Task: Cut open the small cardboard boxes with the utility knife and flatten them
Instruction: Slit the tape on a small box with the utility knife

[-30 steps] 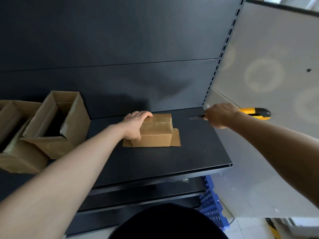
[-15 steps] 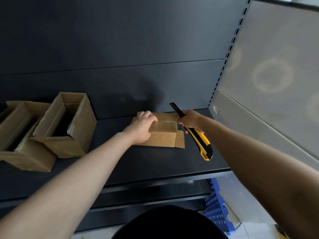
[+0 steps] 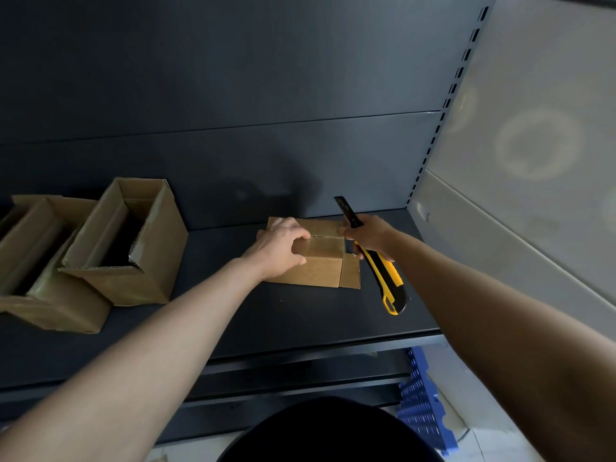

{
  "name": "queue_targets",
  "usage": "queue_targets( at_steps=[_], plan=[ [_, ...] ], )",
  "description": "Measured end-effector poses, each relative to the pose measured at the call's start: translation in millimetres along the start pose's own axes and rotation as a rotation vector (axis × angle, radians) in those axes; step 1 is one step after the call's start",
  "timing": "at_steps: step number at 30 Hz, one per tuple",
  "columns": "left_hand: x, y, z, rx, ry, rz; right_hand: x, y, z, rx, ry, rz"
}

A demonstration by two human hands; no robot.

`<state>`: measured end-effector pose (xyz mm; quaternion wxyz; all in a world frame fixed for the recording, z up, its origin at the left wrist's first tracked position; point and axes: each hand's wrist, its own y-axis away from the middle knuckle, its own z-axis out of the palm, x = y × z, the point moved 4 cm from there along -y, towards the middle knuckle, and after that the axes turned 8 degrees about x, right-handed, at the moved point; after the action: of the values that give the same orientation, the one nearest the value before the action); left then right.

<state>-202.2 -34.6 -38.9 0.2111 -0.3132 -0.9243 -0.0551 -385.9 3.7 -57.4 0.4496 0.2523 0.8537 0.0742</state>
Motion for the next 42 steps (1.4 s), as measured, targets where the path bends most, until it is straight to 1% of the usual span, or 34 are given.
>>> queue_targets(
  at_steps=[4, 8, 11, 17, 23, 26, 28, 30, 32, 35, 38, 42],
  plan=[
    [-0.3, -2.6, -1.0, -0.051, -0.003, 0.01, -4.3, -1.5, 7.4, -0.028, -0.024, 0.025],
    [2.7, -5.2, -0.1, -0.078, -0.024, 0.024, -7.5, -4.7, 6.0, -0.014, -0.06, 0.064],
    [8.4, -9.0, 1.7, -0.078, -0.066, 0.027, -7.6, -5.8, 8.3, -0.007, -0.063, 0.063],
    [8.7, -14.2, 2.8, -0.104, -0.051, 0.005, -4.0, -5.9, 9.6, -0.011, -0.109, 0.051],
    [8.8, -16.5, 2.9, -0.139, -0.071, 0.03, 0.2, 0.0, 5.6, -0.06, -0.061, 0.0],
    [10.6, -20.7, 4.8, -0.173, -0.114, 0.007, 12.4, 3.0, -7.0, -0.005, 0.015, 0.024],
    [12.5, -26.1, 1.6, -0.145, -0.19, 0.003, 20.2, 4.7, -16.4, 0.031, 0.055, 0.053],
    [13.5, -30.1, 0.9, -0.104, -0.235, 0.012, 28.6, 7.9, -22.2, -0.014, 0.062, 0.098],
    [12.0, -31.5, 5.9, -0.121, -0.187, 0.008, 37.8, 12.6, -26.2, -0.079, 0.043, 0.149],
    [8.6, -35.3, 10.1, -0.145, -0.125, 0.005, 45.9, 17.3, -27.7, -0.119, 0.018, 0.188],
    [5.6, -38.8, 12.5, -0.205, -0.148, 0.0, 46.9, 18.4, -25.0, -0.133, 0.003, 0.189],
    [1.3, -37.5, 16.4, -0.224, -0.153, -0.016, 43.9, 18.9, -26.0, -0.113, 0.021, 0.182]
  ],
)
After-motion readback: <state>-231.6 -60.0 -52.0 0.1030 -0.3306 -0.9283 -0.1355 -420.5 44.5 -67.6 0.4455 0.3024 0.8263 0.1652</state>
